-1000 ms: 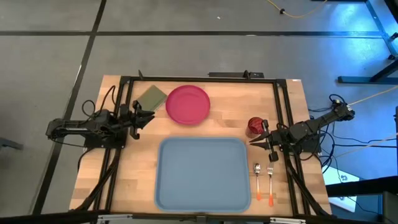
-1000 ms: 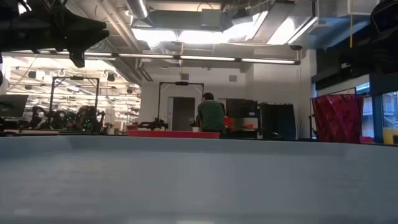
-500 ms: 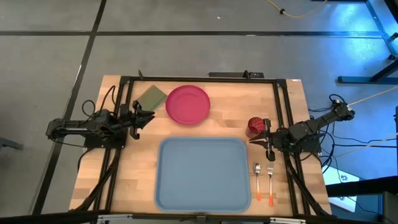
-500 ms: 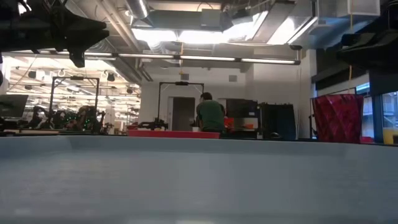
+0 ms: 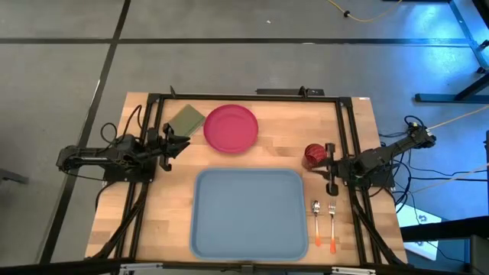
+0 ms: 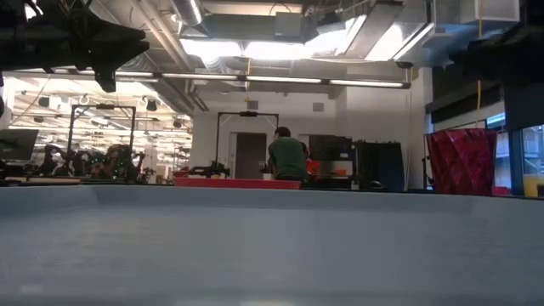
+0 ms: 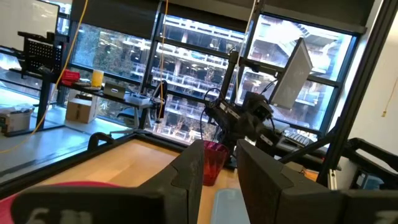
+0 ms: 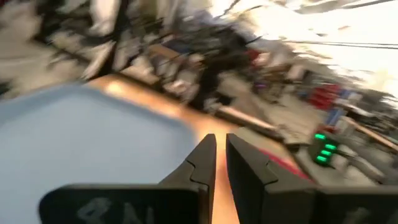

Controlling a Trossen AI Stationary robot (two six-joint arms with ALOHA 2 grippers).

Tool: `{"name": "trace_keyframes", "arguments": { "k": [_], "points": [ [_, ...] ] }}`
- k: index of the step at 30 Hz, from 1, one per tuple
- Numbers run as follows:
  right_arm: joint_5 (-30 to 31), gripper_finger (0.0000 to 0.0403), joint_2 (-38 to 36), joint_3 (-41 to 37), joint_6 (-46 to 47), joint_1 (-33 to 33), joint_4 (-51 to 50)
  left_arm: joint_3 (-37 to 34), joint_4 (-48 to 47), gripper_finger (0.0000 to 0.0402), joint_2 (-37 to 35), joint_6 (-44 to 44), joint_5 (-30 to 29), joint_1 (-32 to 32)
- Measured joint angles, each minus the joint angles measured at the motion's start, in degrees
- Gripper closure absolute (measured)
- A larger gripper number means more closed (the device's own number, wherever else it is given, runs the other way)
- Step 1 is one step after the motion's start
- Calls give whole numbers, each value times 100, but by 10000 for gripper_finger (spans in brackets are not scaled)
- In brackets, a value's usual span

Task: Pick and place plate/cup/fork/spoon on tray
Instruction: Put the red cup on the blue tray

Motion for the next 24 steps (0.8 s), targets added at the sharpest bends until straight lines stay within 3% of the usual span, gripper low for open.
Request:
{"name": "trace_keyframes", "arguments": {
  "k": [15, 20, 24],
  "points": [
    [177, 360, 1, 0, -22, -2, 1592, 0, 2, 314, 2, 2, -27, 0],
    [177, 360, 1, 0, -30, -2, 1672, 0, 8, 314, 2, 109, -546, 1],
    [46, 360, 1, 0, -165, -25, 2344, 0, 319, 314, 2, 204, -708, 2]
  ]
}}
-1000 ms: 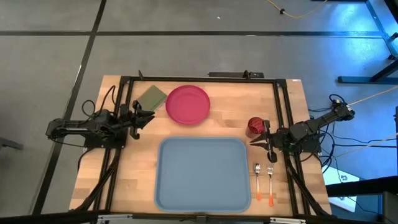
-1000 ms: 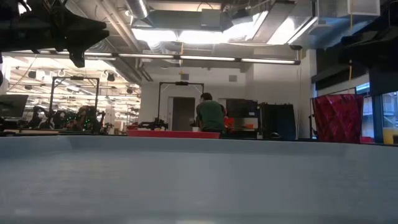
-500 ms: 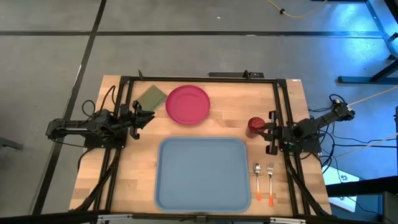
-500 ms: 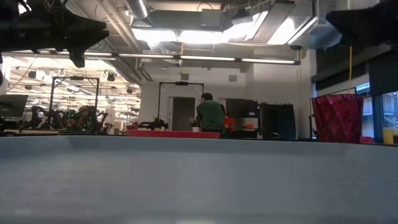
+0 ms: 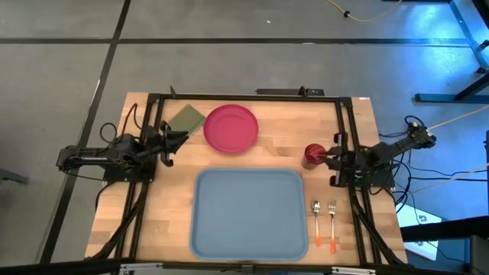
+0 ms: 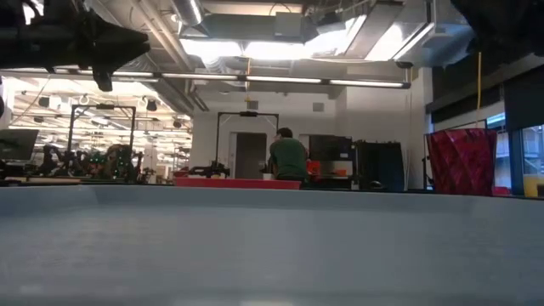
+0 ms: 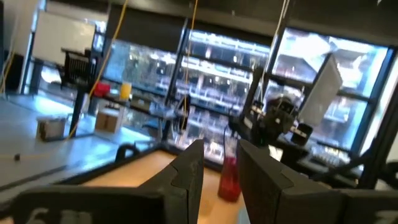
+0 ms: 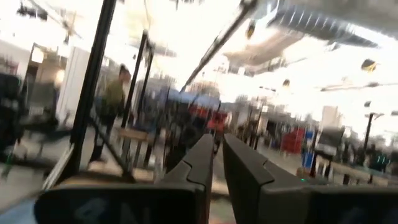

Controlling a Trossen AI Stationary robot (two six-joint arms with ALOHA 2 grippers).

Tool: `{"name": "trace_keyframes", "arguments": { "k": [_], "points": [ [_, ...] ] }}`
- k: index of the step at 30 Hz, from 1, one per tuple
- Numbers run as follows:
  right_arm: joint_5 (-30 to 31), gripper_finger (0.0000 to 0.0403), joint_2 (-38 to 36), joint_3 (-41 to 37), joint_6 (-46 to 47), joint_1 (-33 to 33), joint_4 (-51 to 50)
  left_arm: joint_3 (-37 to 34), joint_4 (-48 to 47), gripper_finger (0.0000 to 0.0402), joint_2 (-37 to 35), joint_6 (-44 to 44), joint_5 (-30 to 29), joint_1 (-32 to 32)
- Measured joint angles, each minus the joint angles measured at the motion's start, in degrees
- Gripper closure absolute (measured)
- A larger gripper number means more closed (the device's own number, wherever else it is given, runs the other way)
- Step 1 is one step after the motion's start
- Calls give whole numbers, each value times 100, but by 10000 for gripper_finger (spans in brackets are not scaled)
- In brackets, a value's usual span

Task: Pick and place plate/cup/fork/spoon on tray
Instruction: Put the red cup on the blue tray

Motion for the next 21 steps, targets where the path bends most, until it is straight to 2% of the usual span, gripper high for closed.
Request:
{"name": "trace_keyframes", "arguments": {
  "k": [4, 9, 11, 12, 13, 15, 19, 21],
  "points": [
    [-534, 360, 0, 84, -320, -41, 829, 0, 381, 314, -2, 441, 1, 0],
    [-1771, 360, 346, 695, -620, -138, 684, 0, 730, 314, 0, 913, 30, 0],
    [-1775, 360, 723, 1026, -927, -196, 565, 0, 760, 314, 0, 971, 48, -2],
    [-1550, 360, 929, 1209, -1094, -235, 484, 2, 758, 314, 0, 1008, 48, -2],
    [-1184, 360, 1146, 1407, -1228, -277, 350, 0, 758, 314, 0, 1054, 49, -1],
    [201, 360, 1556, 1865, -1347, -413, -177, 2, 756, 314, 0, 1103, 50, -2],
    [4247, 360, 2257, 2792, -975, -804, -1763, 1, 749, 314, 0, 1100, 52, 0],
    [5752, 360, 2507, 3185, -425, -949, -2206, 0, 746, 314, 0, 1100, 59, 0]
  ]
}}
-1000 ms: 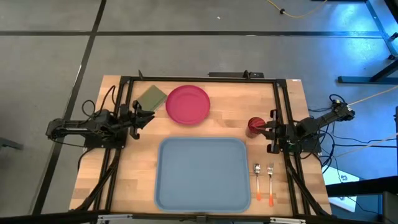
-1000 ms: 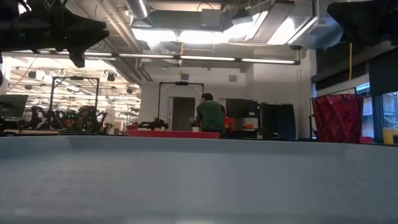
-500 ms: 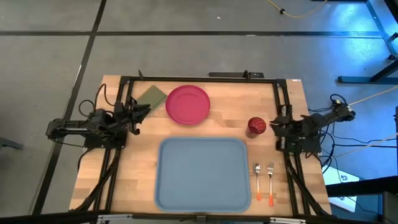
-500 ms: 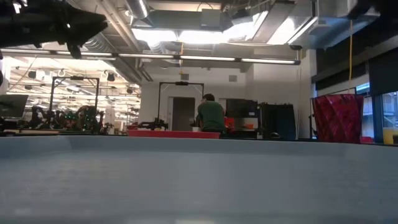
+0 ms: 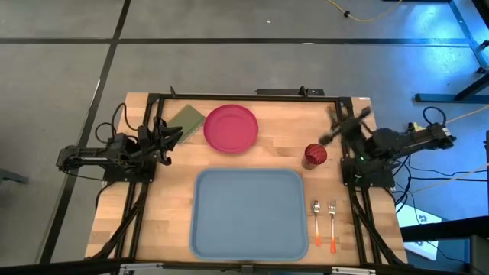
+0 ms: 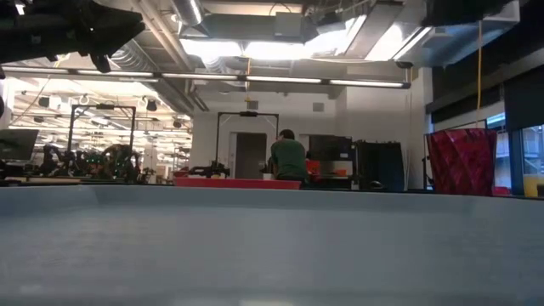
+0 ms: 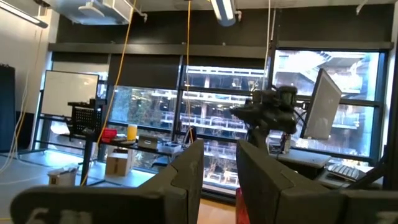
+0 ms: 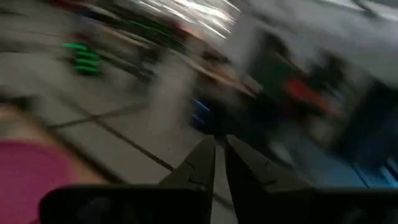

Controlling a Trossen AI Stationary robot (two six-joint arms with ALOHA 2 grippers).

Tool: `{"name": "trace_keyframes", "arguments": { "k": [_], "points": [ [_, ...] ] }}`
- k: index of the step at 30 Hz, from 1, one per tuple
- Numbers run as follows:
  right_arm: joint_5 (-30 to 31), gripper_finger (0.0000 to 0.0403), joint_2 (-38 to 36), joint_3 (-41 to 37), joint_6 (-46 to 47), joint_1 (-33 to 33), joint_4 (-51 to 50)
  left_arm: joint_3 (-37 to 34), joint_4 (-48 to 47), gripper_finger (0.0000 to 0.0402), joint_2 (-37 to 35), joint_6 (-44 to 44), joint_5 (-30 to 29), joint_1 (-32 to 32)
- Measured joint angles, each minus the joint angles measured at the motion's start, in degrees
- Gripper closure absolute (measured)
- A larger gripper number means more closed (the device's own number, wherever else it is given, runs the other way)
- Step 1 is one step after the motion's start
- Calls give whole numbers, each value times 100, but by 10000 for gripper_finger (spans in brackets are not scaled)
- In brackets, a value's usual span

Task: Pick and place plate/cup/fork/spoon on tray
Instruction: Put the red cup on the blue tray

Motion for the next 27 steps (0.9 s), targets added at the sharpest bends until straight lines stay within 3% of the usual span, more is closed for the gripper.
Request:
{"name": "trace_keyframes", "arguments": {
  "k": [2, 8, 16, 24, 27],
  "points": [
    [698, 360, 198, 340, 498, -25, -12, 0, -3, 314, 0, -2, 0, 0],
    [301, 360, 629, 1313, -670, -127, -71, 0, -7, 314, 0, -4, 2, -1],
    [658, 360, 782, 1849, -1632, -986, -159, 0, -7, 314, 0, -2, 2, 0],
    [-386, 360, 590, 1195, -1417, -1688, -252, 0, -9, 314, 0, -3, 2, 0],
    [-1240, 363, 670, 1027, -788, -1892, -755, 0, -9, 314, 0, -4, 2, -2]
  ]
}}
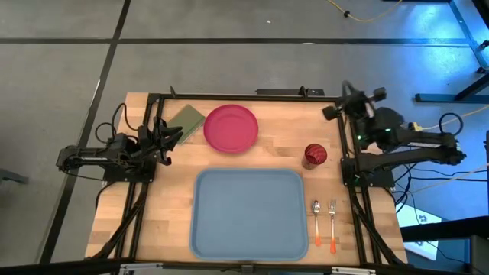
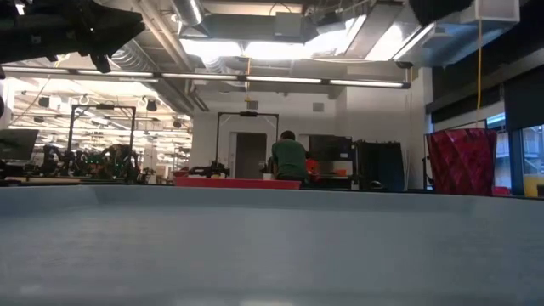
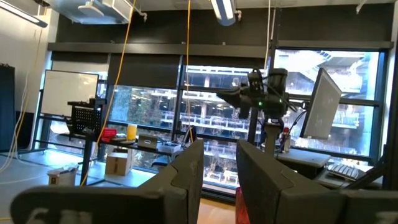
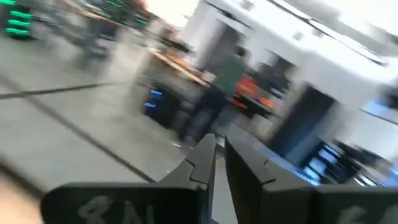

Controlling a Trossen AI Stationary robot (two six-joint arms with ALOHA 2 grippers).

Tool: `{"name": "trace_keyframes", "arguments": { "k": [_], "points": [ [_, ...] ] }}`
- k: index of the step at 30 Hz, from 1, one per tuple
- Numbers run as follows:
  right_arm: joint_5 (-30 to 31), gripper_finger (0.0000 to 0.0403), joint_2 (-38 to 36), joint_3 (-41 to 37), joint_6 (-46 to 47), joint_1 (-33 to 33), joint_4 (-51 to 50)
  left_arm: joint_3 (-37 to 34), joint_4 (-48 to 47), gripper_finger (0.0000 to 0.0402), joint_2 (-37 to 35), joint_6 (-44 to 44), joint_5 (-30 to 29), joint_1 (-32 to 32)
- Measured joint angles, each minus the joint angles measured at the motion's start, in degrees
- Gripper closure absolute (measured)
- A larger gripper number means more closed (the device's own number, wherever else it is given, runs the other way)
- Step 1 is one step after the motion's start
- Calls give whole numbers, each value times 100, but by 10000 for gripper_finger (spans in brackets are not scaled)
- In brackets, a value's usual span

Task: Pick and place plate/cup/fork/spoon on tray
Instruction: Put the red cup on the blue tray

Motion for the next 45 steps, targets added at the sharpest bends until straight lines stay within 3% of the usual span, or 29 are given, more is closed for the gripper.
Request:
{"name": "trace_keyframes", "arguments": {
  "k": [4, 7, 12, 17, 22, 24, 31, 37, 42, 45],
  "points": [
    [-2158, 380, 346, 231, 1275, -621, -1343, 0, -8, 314, 0, 0, -2, 1],
    [-3305, 388, 784, 701, 2122, -1404, -2316, 0, -15, 314, 0, 2, -2, 0],
    [-3917, 390, 1651, 1495, 3234, -2636, -4646, 0, -16, 314, 0, 4, -18, 0],
    [-4129, 391, 2091, 2003, 4050, -2980, -5992, 0, -22, 314, 0, 13, -251, 0],
    [-5699, 391, 2117, 1997, 4837, -2976, -7040, 0, -44, 314, 0, 24, -417, 2],
    [-6037, 391, 2101, 1855, 5086, -2971, -7260, 1, -44, 314, 0, 24, -417, 2],
    [-6115, 391, 2106, 1037, 6048, -2865, -7511, 2, -44, 314, 0, 24, -415, 2],
    [-5478, 391, 2108, 468, 6591, -2687, -7385, 0, -44, 314, 0, 27, -415, 2],
    [-4888, 391, 2106, 493, 6566, -2676, -7383, 1, -45, 314, 0, 202, -412, 2],
    [-4837, 391, 2103, 621, 6372, -2676, -7214, 1, -44, 314, 0, 165, -411, 2]
  ]
}}
